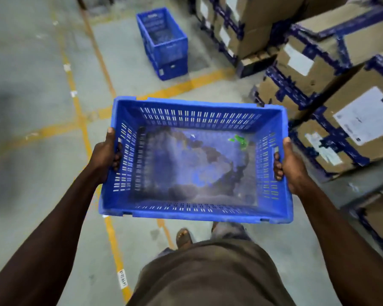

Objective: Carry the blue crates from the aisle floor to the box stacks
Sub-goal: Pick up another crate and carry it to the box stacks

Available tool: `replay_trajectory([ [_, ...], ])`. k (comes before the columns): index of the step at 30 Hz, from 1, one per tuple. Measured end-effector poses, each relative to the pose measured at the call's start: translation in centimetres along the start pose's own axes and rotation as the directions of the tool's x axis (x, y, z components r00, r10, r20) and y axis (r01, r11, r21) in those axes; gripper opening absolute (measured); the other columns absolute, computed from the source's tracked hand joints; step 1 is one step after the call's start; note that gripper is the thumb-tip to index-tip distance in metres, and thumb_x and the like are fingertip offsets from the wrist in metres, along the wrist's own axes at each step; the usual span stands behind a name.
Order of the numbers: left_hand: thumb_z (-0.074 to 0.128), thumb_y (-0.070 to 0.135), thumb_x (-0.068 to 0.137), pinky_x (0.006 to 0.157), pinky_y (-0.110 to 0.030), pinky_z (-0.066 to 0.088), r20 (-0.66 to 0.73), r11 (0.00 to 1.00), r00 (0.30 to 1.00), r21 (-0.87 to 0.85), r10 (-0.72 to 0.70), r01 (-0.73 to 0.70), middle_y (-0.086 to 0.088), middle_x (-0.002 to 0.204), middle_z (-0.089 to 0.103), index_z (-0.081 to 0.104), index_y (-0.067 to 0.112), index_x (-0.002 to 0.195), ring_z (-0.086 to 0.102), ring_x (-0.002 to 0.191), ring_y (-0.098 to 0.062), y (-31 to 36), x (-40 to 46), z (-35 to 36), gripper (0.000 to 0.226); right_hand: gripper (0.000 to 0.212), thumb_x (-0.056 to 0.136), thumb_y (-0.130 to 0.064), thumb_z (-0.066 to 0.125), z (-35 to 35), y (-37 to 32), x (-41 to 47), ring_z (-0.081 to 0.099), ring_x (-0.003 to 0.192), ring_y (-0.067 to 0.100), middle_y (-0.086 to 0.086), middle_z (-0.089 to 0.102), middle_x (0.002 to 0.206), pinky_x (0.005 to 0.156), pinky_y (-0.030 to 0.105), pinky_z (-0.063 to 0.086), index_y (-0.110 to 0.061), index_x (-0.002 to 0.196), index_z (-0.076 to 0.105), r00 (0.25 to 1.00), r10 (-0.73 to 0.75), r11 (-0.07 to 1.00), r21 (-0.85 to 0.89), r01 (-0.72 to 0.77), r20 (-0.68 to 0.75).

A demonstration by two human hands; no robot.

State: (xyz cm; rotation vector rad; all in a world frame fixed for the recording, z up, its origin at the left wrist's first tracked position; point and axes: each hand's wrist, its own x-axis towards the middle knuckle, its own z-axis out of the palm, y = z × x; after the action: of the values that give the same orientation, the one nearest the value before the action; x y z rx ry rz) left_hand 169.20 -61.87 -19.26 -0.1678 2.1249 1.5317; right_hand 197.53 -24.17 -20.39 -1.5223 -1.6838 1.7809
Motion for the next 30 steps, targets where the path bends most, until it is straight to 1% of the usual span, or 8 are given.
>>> replay_trajectory([
  [5,0.036,0.071,0.094,0.040,-0.020,0.026,-0.116,0.998,0.993,-0.064,-0.001,-0.007,0.006,0.041,0.036,0.049,0.017,0.073,0.029,0.035,-0.012,0.8,3.8,-6.4,0.059,0.076,0.058,-0.095,0.048,9.9,-4.8,3.2,0.029,0.037,0.015,-0.003,0.037,0.048,0.038,0.022,0.028,-0.020,0.072,0.047,0.996,-0.012,0.997,-0.076,0.019,0.090],
  [7,0.037,0.073,0.092,0.039,-0.019,0.027,-0.160,0.996,0.987,-0.093,-0.022,0.007,0.006,0.042,0.037,0.050,0.017,0.073,0.028,0.035,-0.011,0.9,6.4,-8.7,0.060,0.071,0.072,-0.091,0.047,14.0,-6.5,5.1,0.028,0.038,0.015,-0.003,0.036,0.049,0.039,0.022,0.027,-0.020,0.073,0.046,0.992,-0.022,0.994,-0.106,0.035,0.124],
  [9,0.040,0.076,0.089,0.040,-0.020,0.027,-0.193,0.993,0.980,-0.117,-0.048,0.026,0.005,0.043,0.037,0.051,0.016,0.075,0.028,0.036,-0.012,1.2,9.5,-10.4,0.063,0.062,0.089,-0.079,0.042,17.8,-7.9,7.2,0.027,0.038,0.014,-0.003,0.034,0.049,0.039,0.022,0.025,-0.019,0.073,0.045,0.988,-0.031,0.993,-0.112,0.048,0.152],
  [10,0.040,0.076,0.089,0.041,-0.020,0.027,-0.208,0.991,0.977,-0.127,-0.055,0.029,0.005,0.043,0.038,0.051,0.016,0.075,0.028,0.036,-0.012,1.6,11.3,-11.2,0.063,0.061,0.092,-0.077,0.040,19.8,-8.7,8.5,0.027,0.037,0.014,-0.003,0.034,0.049,0.039,0.021,0.025,-0.019,0.072,0.045,0.986,-0.033,0.992,-0.111,0.052,0.162],
  [16,0.041,0.070,0.093,0.038,-0.018,0.026,-0.293,0.988,0.953,-0.148,-0.076,0.033,0.006,0.041,0.038,0.050,0.015,0.073,0.028,0.034,-0.011,6.1,20.9,-15.7,0.059,0.061,0.091,-0.076,0.041,32.2,-14.4,15.2,0.028,0.035,0.014,-0.003,0.036,0.046,0.038,0.020,0.027,-0.019,0.072,0.046,0.980,0.000,0.989,-0.148,0.030,0.200],
  [20,0.041,0.069,0.094,0.036,-0.015,0.025,-0.342,0.983,0.935,-0.180,-0.092,0.031,0.007,0.039,0.038,0.050,0.016,0.074,0.028,0.031,-0.009,9.7,27.3,-19.5,0.057,0.062,0.091,-0.076,0.043,39.9,-19.4,18.6,0.030,0.035,0.015,-0.001,0.037,0.047,0.039,0.020,0.028,-0.018,0.071,0.047,0.972,-0.016,0.985,-0.162,0.055,0.234],
  [26,0.040,0.071,0.093,0.035,-0.014,0.026,-0.363,0.975,0.926,-0.220,-0.107,0.027,0.007,0.039,0.037,0.049,0.016,0.074,0.028,0.030,-0.009,13.3,37.8,-25.6,0.060,0.060,0.094,-0.073,0.041,52.0,-25.9,23.5,0.030,0.037,0.016,-0.001,0.038,0.049,0.039,0.022,0.030,-0.018,0.072,0.048,0.958,-0.031,0.976,-0.198,0.091,0.284],
  [30,0.039,0.070,0.094,0.035,-0.015,0.026,-0.358,0.972,0.927,-0.234,-0.111,0.026,0.005,0.039,0.038,0.049,0.015,0.074,0.028,0.030,-0.009,15.5,47.6,-30.1,0.060,0.060,0.094,-0.073,0.041,61.9,-29.7,27.4,0.030,0.037,0.015,0.000,0.038,0.050,0.040,0.022,0.029,-0.017,0.072,0.047,0.958,-0.048,0.973,-0.204,0.109,0.282],
])
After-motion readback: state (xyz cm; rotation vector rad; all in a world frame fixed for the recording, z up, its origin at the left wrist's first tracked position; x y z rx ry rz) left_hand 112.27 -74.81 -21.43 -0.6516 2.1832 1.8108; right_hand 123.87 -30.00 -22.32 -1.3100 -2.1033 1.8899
